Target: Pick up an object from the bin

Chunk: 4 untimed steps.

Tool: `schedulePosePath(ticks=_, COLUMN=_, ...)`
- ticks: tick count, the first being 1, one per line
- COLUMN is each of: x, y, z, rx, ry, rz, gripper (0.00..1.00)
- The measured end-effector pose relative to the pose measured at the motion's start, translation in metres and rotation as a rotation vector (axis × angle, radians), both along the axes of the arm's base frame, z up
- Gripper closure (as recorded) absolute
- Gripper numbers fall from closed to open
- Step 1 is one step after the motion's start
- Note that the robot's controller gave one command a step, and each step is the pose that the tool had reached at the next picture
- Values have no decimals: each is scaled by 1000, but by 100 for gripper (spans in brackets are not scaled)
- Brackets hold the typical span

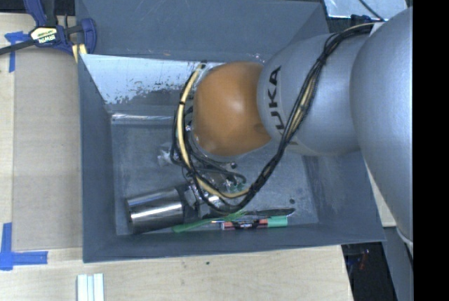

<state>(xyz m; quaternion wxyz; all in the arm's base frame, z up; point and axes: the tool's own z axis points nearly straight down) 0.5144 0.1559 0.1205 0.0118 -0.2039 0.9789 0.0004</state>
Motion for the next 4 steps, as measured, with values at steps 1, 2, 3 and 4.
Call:
schedulePosePath(ticks=1, x=-18, y=-36, z=5, rx=8, ry=-6, rz=-262, gripper=0)
schedulePosePath(ticks=2, x=-3, y=12, z=-5, rx=0, ry=-7, rz=-98, gripper=0)
schedulePosePath(ticks=3, x=-14, y=7, z=5, rx=4, ry=-5, rz=-123, gripper=0)
schedulePosePath(ticks=4, x=-24, y=26, z=-3, rx=-8, ry=-5, rz=9, gripper=0)
